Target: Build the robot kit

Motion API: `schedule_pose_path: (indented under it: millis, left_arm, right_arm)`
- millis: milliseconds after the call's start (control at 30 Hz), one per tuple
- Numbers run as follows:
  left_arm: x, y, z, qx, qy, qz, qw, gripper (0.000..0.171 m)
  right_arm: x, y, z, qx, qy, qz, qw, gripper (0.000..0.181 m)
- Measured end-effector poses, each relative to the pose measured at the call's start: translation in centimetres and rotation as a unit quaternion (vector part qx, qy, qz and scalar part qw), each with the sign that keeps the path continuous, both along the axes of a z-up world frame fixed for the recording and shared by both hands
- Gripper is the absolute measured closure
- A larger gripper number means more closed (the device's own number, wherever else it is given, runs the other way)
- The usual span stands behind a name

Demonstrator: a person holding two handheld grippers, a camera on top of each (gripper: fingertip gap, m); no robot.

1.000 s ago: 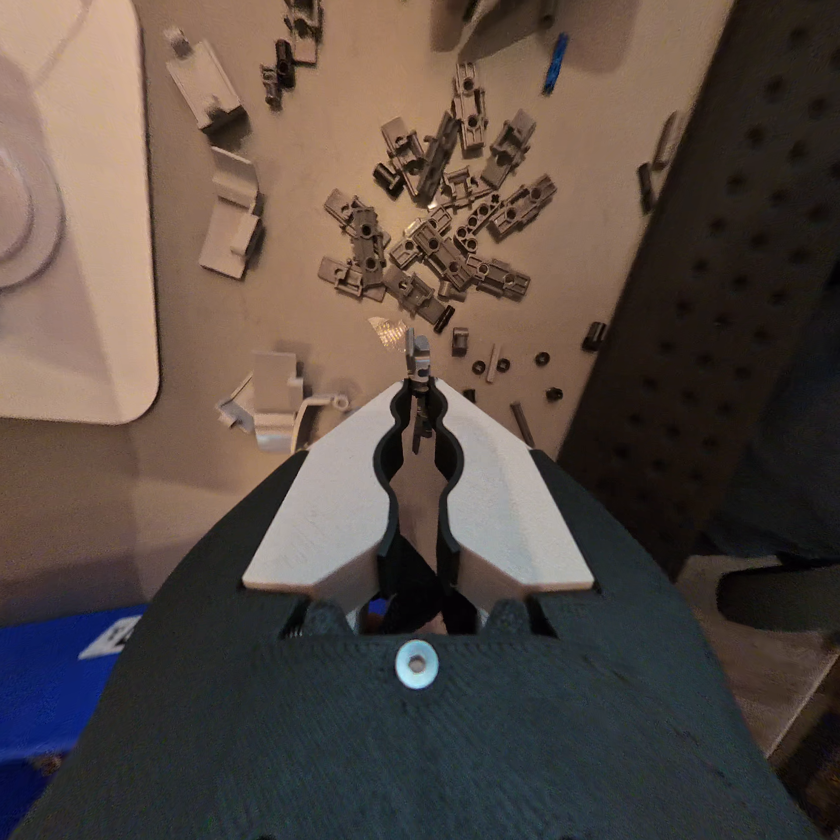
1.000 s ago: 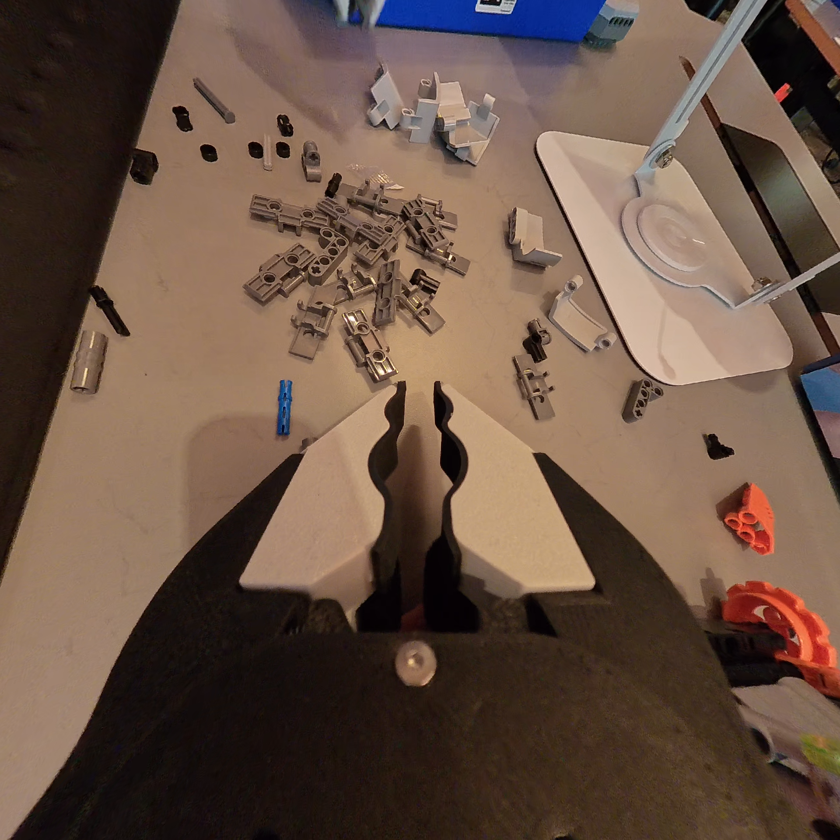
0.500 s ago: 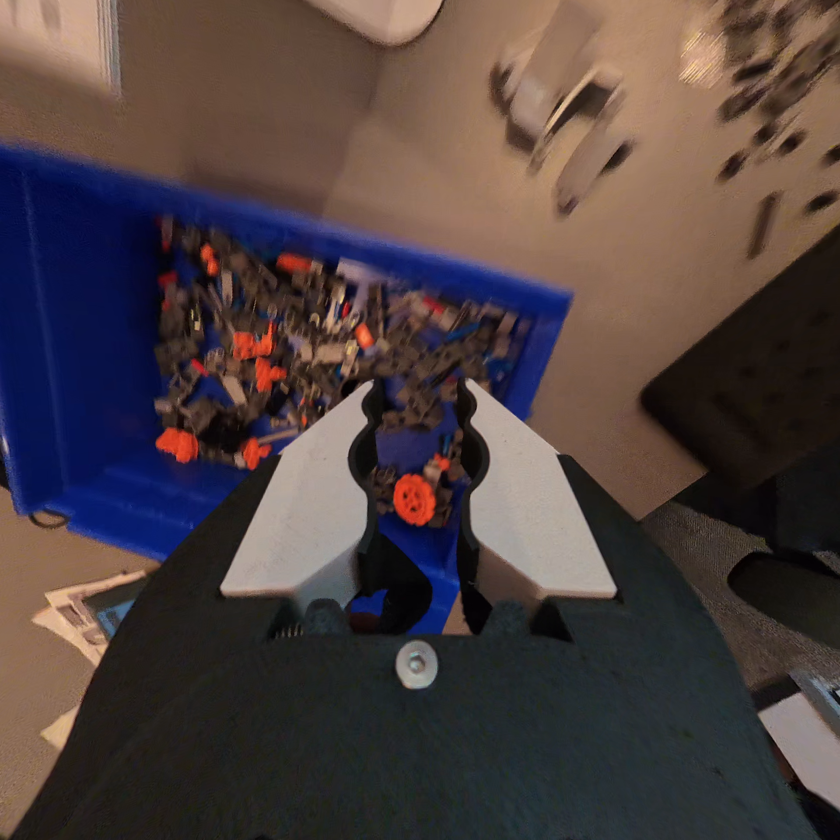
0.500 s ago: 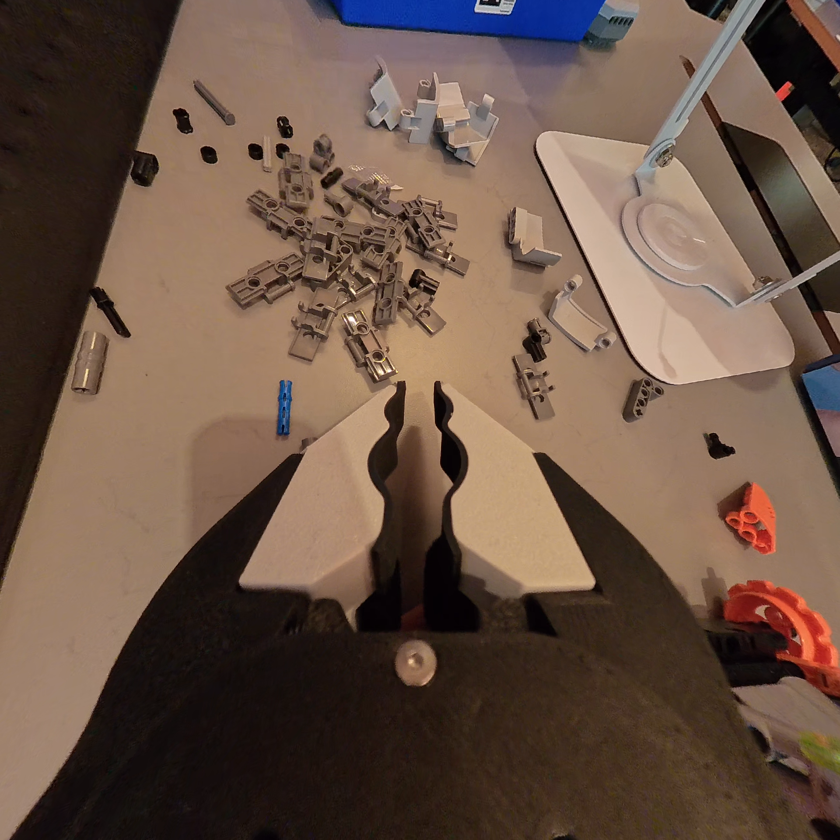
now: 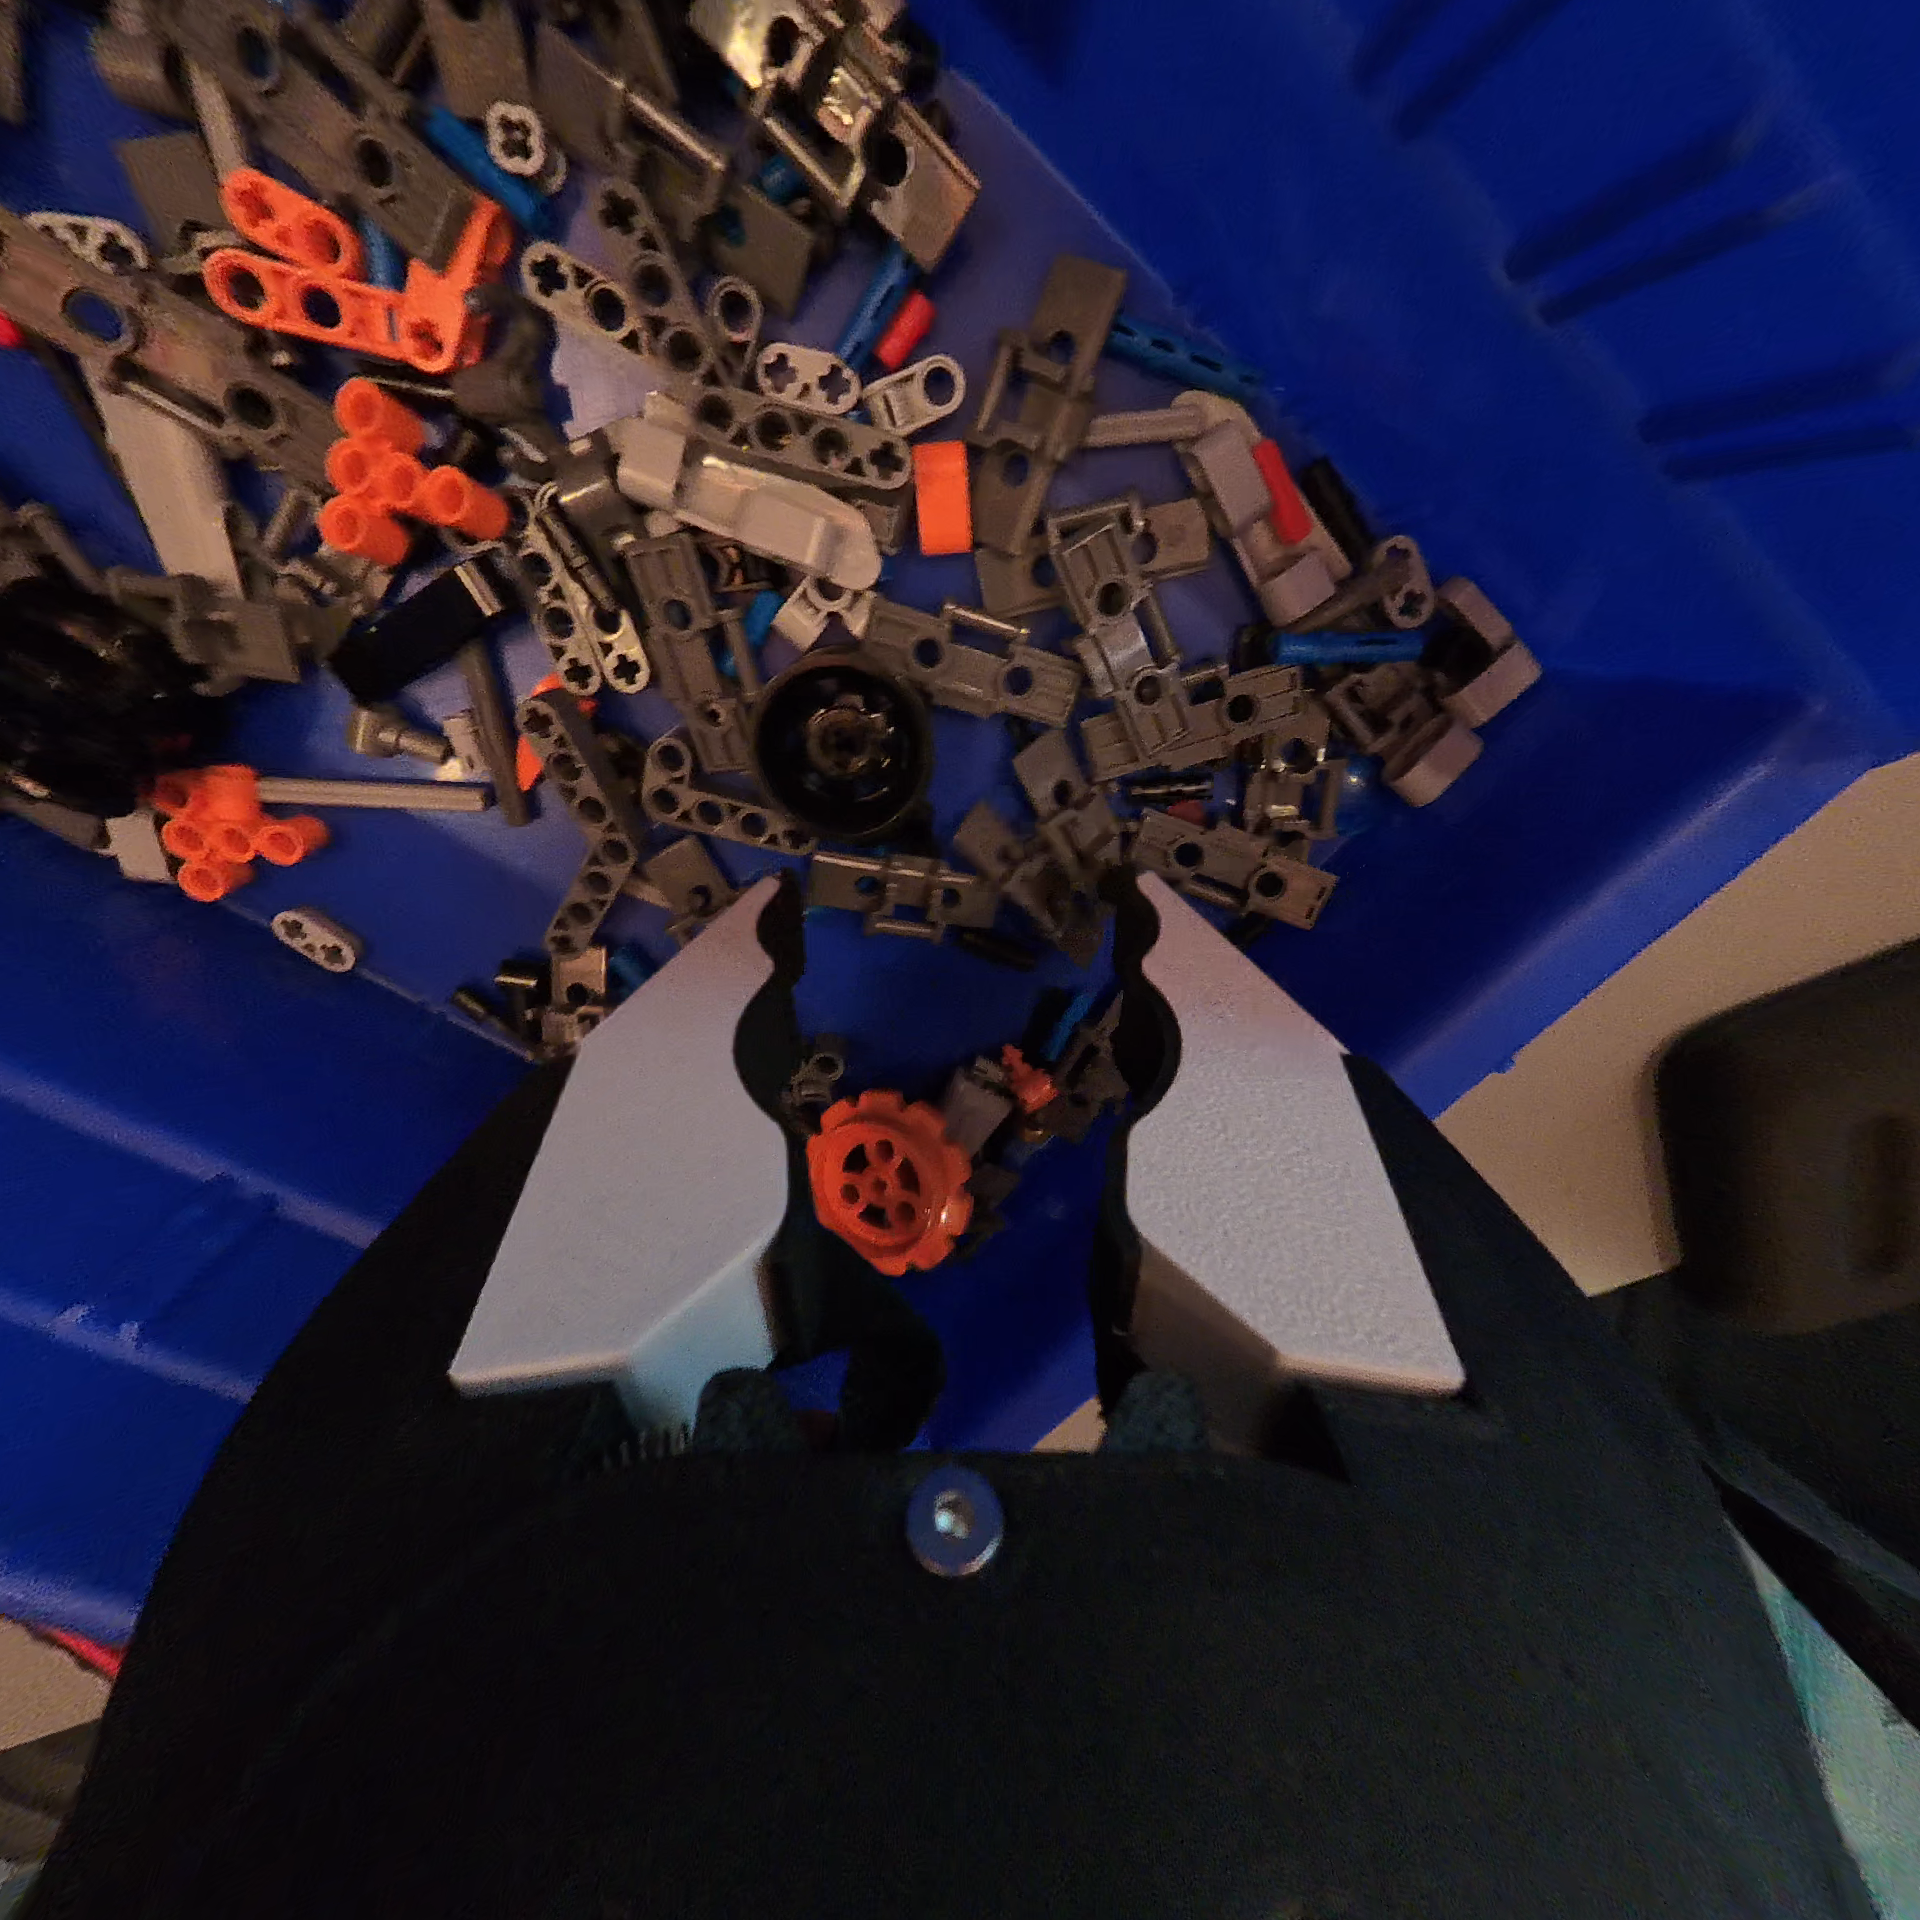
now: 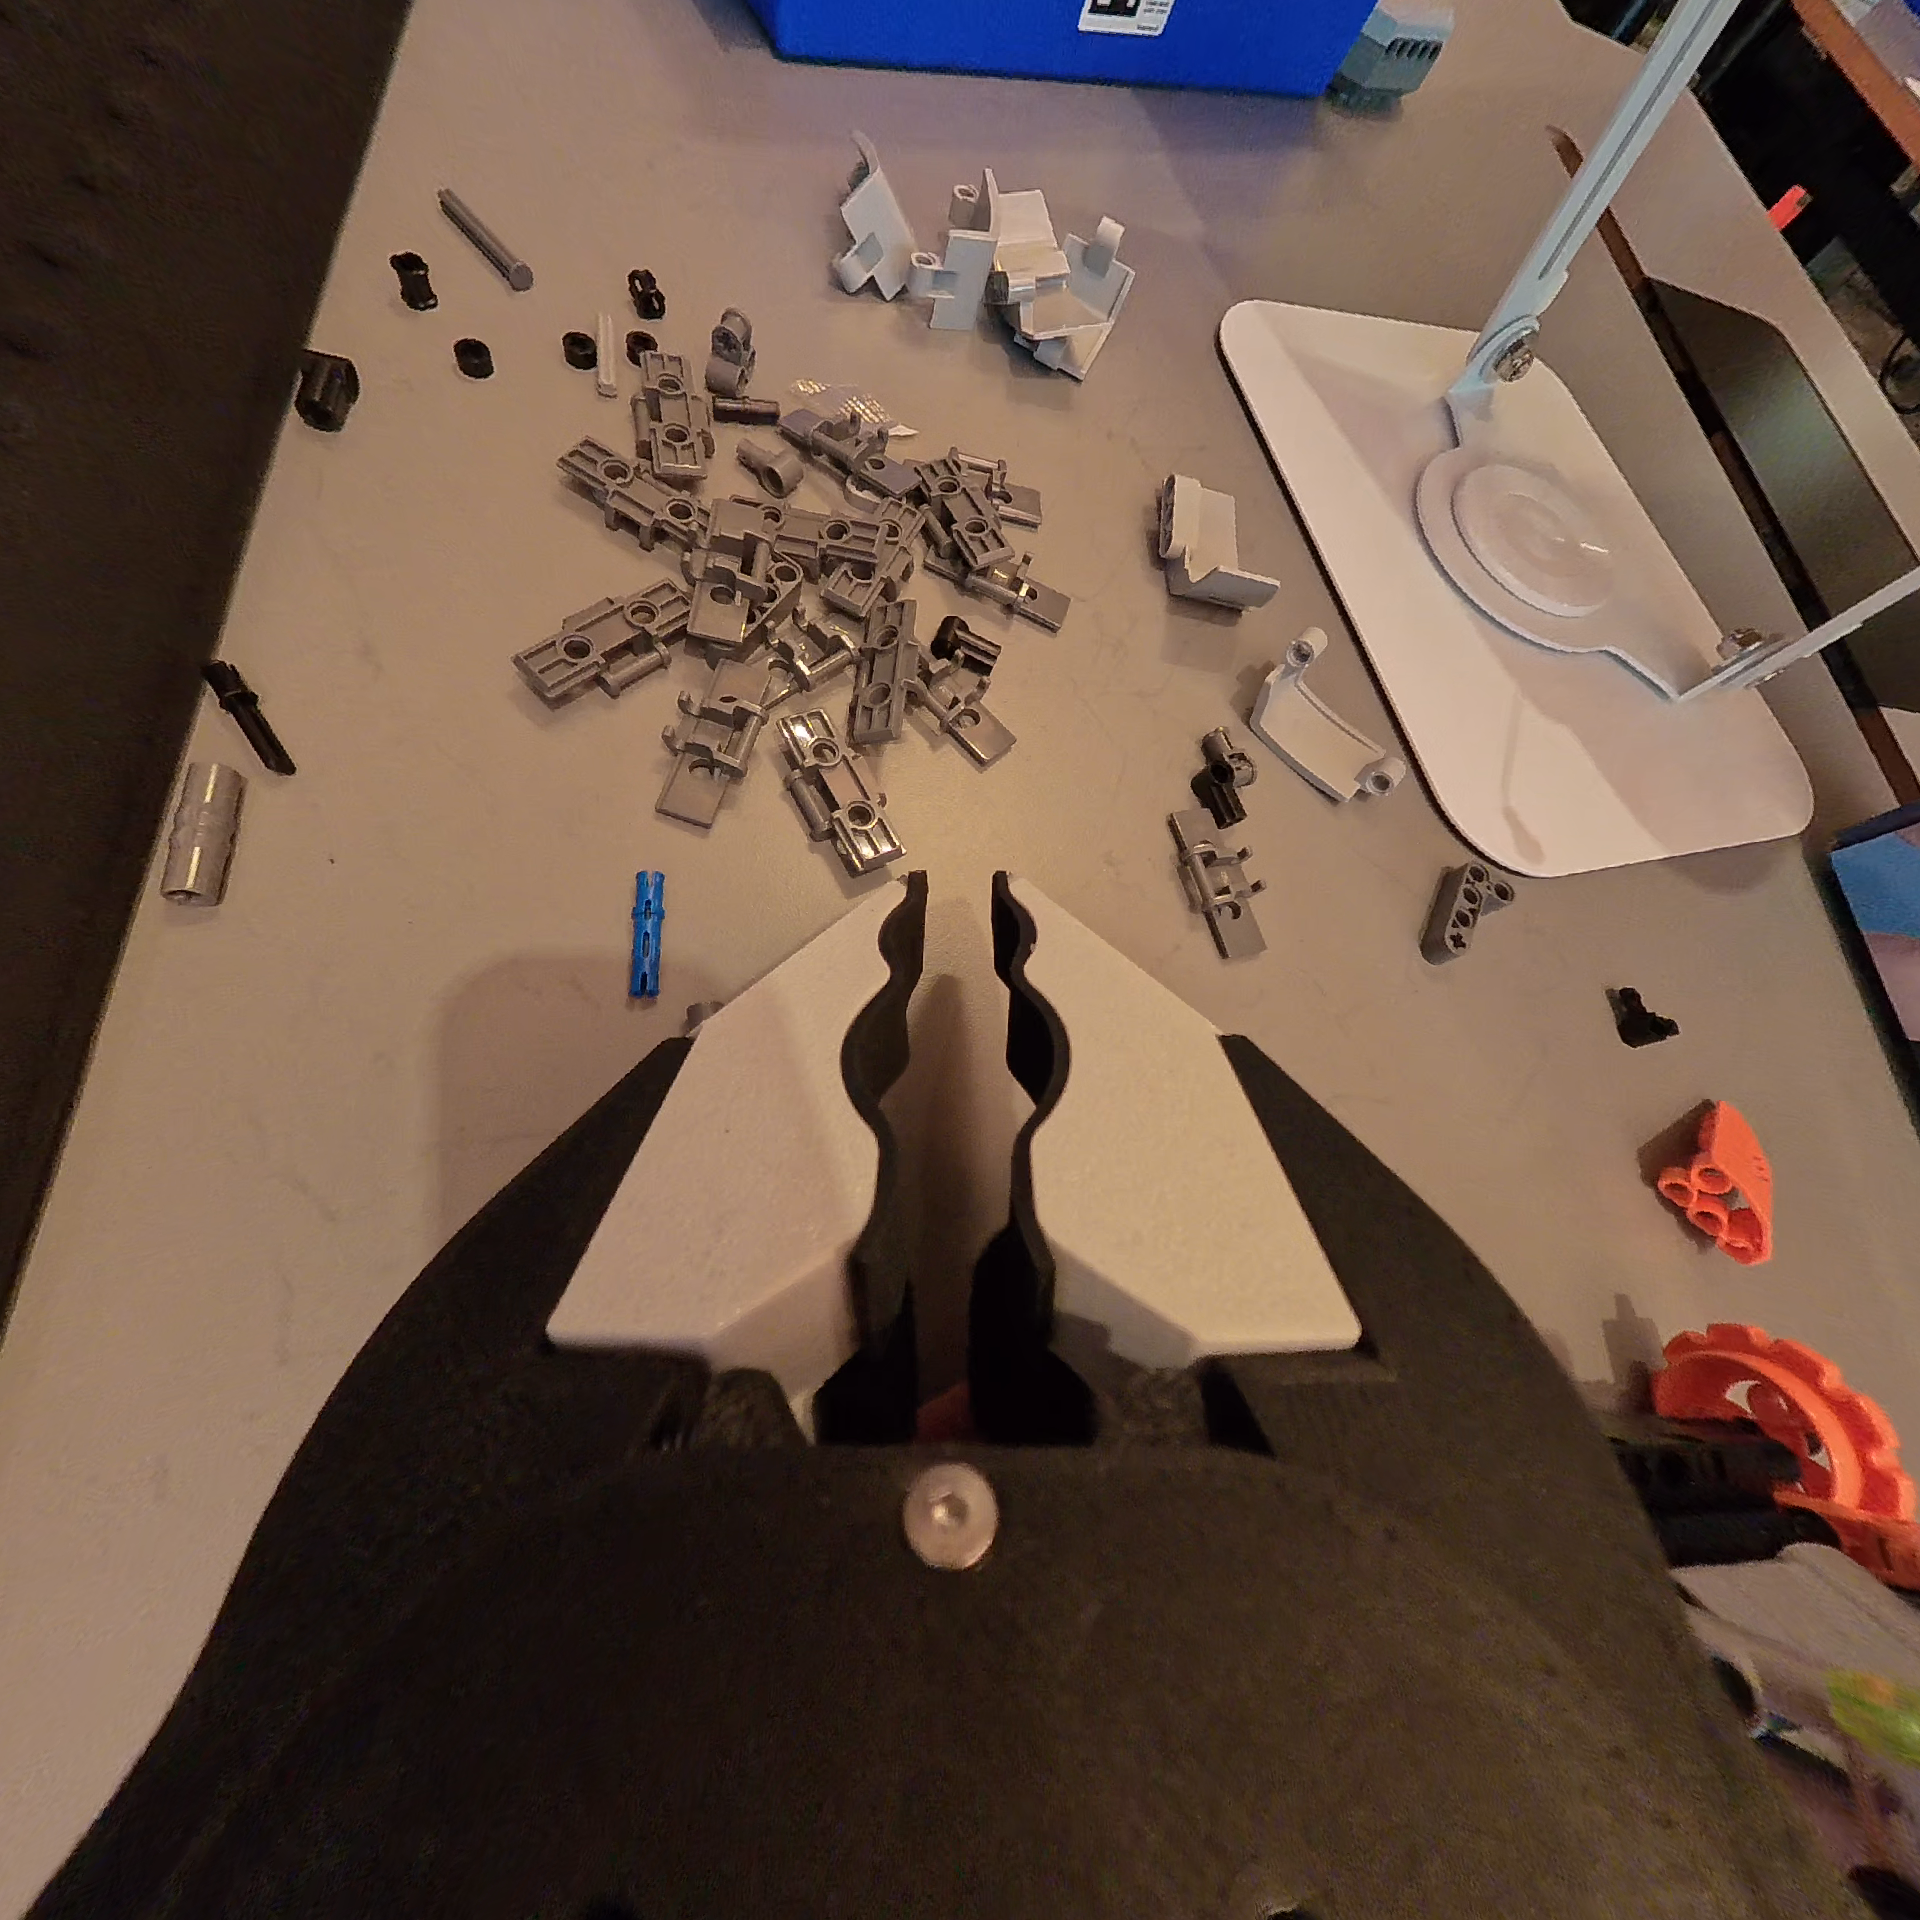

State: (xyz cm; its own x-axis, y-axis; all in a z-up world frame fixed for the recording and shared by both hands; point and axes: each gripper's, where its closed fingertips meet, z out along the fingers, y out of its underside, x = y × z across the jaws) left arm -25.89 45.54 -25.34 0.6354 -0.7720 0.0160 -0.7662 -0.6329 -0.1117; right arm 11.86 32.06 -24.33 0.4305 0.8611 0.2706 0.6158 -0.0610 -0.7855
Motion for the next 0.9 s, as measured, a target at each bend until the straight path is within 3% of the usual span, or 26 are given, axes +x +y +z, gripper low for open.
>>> schedule_pose_path:
  millis: [167, 233, 267, 600, 733, 900]
  left_arm:
    - [0.8, -0.5, -0.4, 0.006, 0.0, -0.02, 1.0, 0.148]
    - [0.7, -0.4, -0.4, 0.014, -0.001, -0.022, 1.0, 0.152]
    - [0.7, -0.4, -0.3, 0.018, -0.004, -0.024, 1.0, 0.165]
    - [0.3, -0.7, 0.5, 0.03, -0.012, -0.05, 0.998, 0.167]
    - [0.6, -0.7, 3.2, 0.053, -0.018, -0.059, 0.997, 0.167]
    - [3.5, -1.7, 9.2, 0.112, -0.038, -0.118, 0.986, 0.167]
  right_arm:
    - [0.0, 0.0, 0.0, -0.001, 0.001, 0.001, 1.0, 0.171]
    - [0.0, 0.0, 0.0, -0.001, 0.001, 0.001, 1.0, 0.171]
    - [0.0, 0.0, 0.0, -0.001, 0.001, 0.001, 1.0, 0.171]
    - [0.0, 0.0, 0.0, 0.0, 0.001, 0.0, 1.0, 0.171]
    - [0.0, 0.0, 0.0, -0.001, 0.001, 0.001, 1.0, 0.171]
    - [0.0, 0.0, 0.0, 0.0, 0.001, 0.001, 1.0, 0.171]
